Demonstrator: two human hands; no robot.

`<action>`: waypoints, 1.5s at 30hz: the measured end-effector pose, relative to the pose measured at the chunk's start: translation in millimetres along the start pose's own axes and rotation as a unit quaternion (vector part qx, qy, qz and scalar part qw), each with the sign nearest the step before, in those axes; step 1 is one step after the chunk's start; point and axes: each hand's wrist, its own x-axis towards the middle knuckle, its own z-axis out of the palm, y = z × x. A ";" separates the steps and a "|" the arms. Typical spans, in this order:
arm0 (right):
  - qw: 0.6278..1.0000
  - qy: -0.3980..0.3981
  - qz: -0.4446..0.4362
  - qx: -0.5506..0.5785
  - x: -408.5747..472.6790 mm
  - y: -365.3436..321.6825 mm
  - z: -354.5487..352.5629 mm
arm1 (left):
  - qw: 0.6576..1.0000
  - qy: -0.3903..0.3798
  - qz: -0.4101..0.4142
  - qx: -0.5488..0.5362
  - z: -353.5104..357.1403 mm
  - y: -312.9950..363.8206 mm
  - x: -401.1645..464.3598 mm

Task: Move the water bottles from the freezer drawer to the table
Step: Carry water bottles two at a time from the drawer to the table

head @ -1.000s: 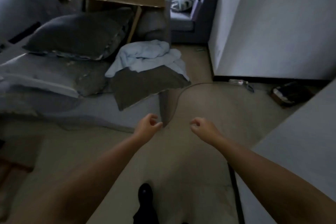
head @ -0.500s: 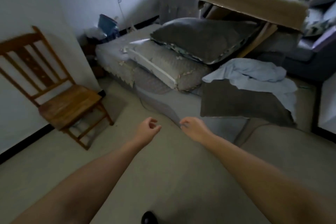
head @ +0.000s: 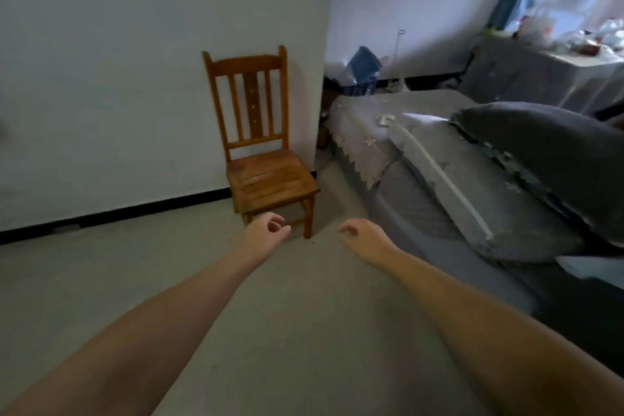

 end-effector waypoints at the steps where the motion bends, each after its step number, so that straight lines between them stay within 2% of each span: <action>1: 1.000 -0.011 -0.011 0.003 13.5 -14.1 6.5 | 1.000 0.014 -0.010 -0.007 -12.8 -10.7 1.7; 11: 0.969 -0.175 -0.169 -0.041 151.8 -161.3 107.9 | 0.966 0.195 -0.156 -0.062 -142.8 -127.1 35.5; 17: 0.944 -0.203 -0.248 -0.077 246.7 -256.3 144.9 | 0.949 0.245 -0.192 -0.047 -224.4 -153.8 85.8; 22: 0.908 -0.246 -0.327 -0.092 306.1 -355.8 195.9 | 0.913 0.325 -0.240 -0.056 -299.1 -187.7 99.5; 28: 0.859 -0.319 -0.388 -0.102 315.3 -450.0 271.8 | 0.848 0.406 -0.321 -0.109 -362.9 -251.1 67.4; 32: 0.834 -0.356 -0.409 -0.099 320.1 -509.1 323.9 | 0.824 0.446 -0.337 -0.095 -408.5 -290.5 53.6; 45: 0.829 -0.357 -0.426 -0.062 345.9 -739.0 451.9 | 0.808 0.483 -0.333 -0.062 -640.6 -416.9 43.9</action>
